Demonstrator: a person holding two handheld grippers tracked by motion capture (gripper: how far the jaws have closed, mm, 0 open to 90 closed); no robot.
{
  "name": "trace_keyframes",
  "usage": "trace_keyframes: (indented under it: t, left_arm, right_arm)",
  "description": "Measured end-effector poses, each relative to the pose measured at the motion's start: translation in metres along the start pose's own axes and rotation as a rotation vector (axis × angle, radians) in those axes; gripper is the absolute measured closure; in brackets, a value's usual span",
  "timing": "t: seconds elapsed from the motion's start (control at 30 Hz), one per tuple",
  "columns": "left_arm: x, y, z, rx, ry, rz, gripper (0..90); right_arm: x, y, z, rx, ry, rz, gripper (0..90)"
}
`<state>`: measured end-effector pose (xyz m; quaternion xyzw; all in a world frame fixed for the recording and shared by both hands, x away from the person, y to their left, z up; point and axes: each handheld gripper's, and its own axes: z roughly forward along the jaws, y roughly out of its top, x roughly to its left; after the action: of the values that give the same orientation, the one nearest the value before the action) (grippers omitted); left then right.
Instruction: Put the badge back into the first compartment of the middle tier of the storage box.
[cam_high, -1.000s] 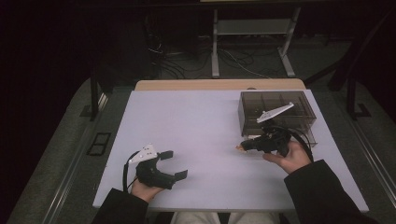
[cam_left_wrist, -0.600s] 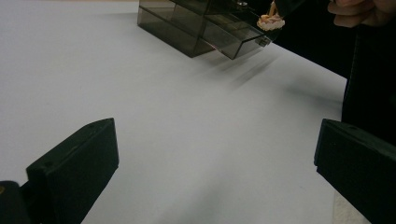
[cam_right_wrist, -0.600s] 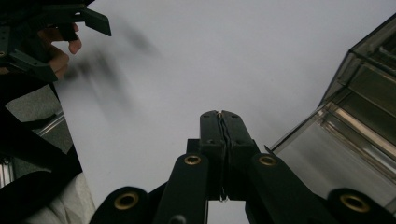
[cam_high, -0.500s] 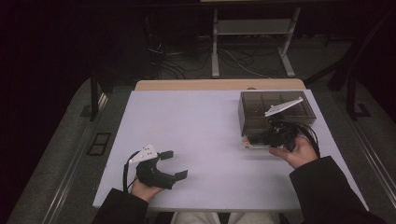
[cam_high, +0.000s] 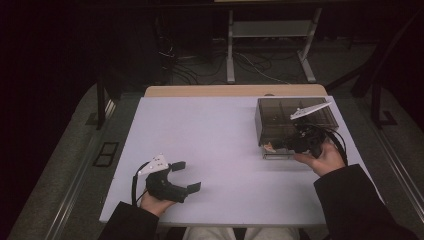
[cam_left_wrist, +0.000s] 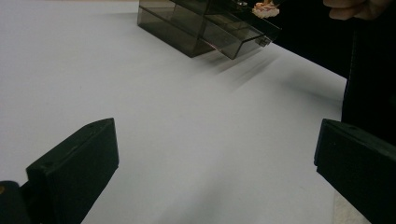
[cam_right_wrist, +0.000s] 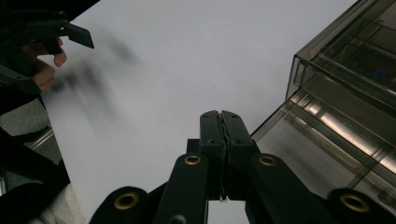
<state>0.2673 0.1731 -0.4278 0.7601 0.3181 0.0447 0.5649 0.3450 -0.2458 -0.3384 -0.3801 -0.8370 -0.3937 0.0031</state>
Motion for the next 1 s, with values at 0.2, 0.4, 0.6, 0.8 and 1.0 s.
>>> trace_keyframes:
  t: [0.2,0.4,0.6,0.8,1.0]
  left_arm:
    - [0.0,0.0,0.0,0.001,-0.002,0.0,0.0]
    - [0.0,0.0,0.0,0.001,-0.003,0.0,0.0]
    - [0.0,0.0,0.0,0.001,-0.002,0.0,0.0]
    - [0.0,0.0,0.0,0.0,-0.002,0.0,0.0]
    - [0.0,0.0,0.0,0.0,-0.001,0.0,0.0]
  right_arm:
    - [-0.005,-0.001,-0.003,-0.015,-0.006,0.013,87.6]
    - [-0.012,-0.002,-0.006,-0.03,-0.012,0.026,87.6]
    - [-0.018,-0.003,-0.009,-0.039,-0.019,0.041,87.6]
    - [-0.025,-0.006,-0.011,-0.05,-0.025,0.055,87.6]
    - [-0.032,-0.009,-0.014,-0.058,-0.032,0.074,87.6]
